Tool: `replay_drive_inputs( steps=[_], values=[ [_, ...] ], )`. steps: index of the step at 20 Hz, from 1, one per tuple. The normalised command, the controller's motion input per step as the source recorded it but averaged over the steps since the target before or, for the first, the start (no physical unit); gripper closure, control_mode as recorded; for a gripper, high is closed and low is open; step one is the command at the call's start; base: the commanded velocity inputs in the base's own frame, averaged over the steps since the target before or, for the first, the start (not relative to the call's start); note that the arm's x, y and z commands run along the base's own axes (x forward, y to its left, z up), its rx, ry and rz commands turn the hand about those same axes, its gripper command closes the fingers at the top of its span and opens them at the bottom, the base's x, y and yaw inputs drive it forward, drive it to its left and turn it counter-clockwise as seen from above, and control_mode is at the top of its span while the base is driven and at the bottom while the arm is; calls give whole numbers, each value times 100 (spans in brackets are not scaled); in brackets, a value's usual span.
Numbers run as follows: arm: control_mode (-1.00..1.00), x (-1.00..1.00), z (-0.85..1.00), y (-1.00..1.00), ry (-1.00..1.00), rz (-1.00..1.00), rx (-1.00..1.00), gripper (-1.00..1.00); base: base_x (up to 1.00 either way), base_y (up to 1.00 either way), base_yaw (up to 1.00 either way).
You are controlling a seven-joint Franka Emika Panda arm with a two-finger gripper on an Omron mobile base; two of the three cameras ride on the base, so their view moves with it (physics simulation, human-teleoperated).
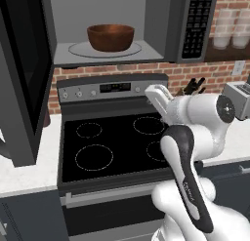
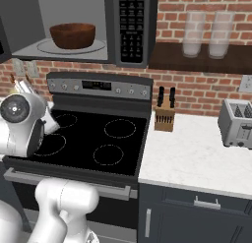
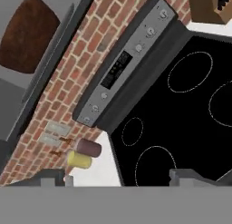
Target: Open the microwave, place the bowl with waffle inside the microwave, then close the microwave door and turn it on.
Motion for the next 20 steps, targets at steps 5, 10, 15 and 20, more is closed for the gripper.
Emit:
replay_drive_inputs(
  steps=[5,10,15,20],
  values=[
    [-100,0,-54,2,8,0,-40,100,0,0,0],
    [-100,0,-72,-2,-7,-1,-34,100,0,0,0],
    [-100,0,-75,0,-29,0,-47,100,0,0,0],
    [-100,0,-48,10,-31,0,-64,100,0,0,0]
  ],
)
